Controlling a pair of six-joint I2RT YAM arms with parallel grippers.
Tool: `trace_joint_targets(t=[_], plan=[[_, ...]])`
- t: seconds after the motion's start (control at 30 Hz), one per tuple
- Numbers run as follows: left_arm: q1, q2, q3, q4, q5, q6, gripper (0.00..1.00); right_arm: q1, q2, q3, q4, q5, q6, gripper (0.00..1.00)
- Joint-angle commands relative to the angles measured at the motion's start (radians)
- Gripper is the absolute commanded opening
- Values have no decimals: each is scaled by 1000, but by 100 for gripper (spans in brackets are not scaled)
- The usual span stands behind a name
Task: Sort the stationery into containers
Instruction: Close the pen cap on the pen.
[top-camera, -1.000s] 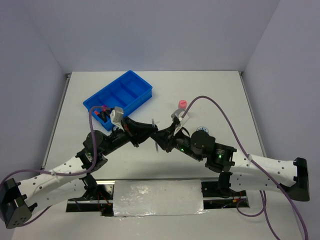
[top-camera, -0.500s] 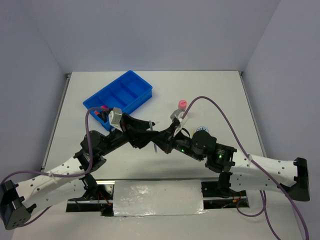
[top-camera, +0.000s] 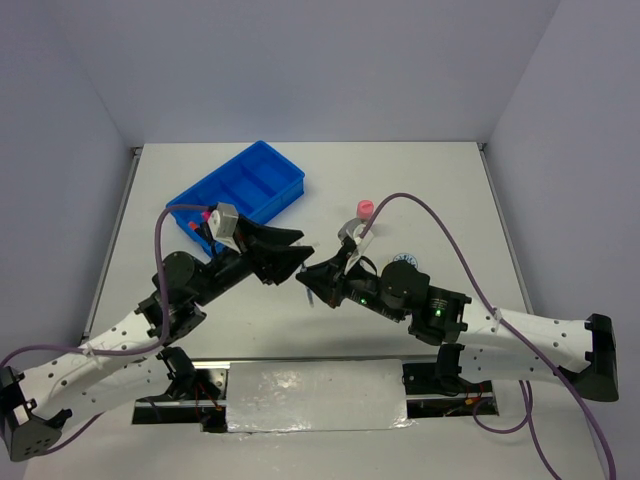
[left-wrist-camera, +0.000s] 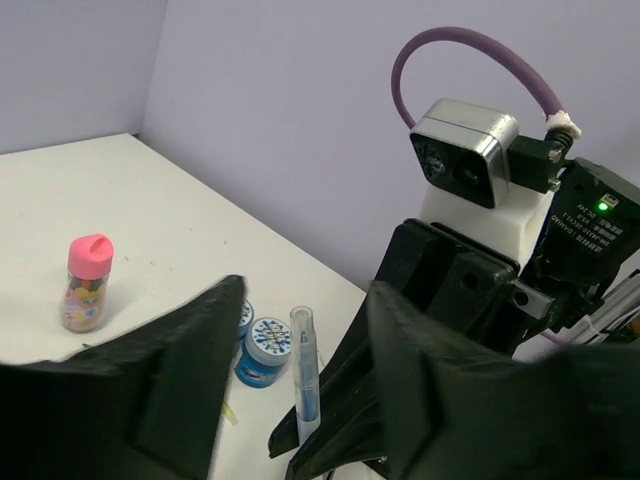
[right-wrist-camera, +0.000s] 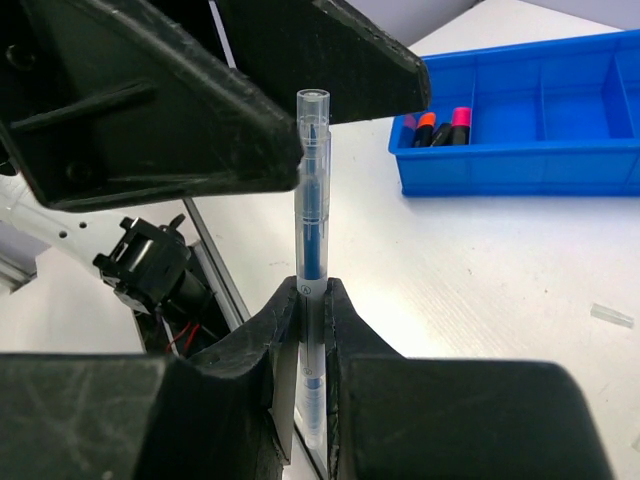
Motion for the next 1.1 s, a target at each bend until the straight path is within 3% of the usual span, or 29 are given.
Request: trace_joint_targets(t=[0.0, 0.07, 0.23, 0.27, 0.37, 0.73, 1.07], plan=[[-3, -3, 39, 2, -22, 31, 61, 6, -8, 28, 36, 4, -6, 0], [-3, 0, 29, 16, -17, 20, 55, 6, -3, 39, 27, 5, -7, 0], [-5, 23, 27, 17, -4, 1, 25, 6, 6, 54, 19, 4, -10, 0], [-5, 32, 32, 11, 6, -3, 14, 6, 9, 59, 18, 5, -13, 0], [-3, 41, 33, 4, 15, -9, 1, 6, 16, 80, 12, 13, -24, 0], [-11, 54, -114, 56, 95, -63, 0, -43, 44, 308, 70, 55, -142, 0], [-118, 77, -224, 111, 69, -71, 0, -65, 109, 546, 45, 36, -197, 0]])
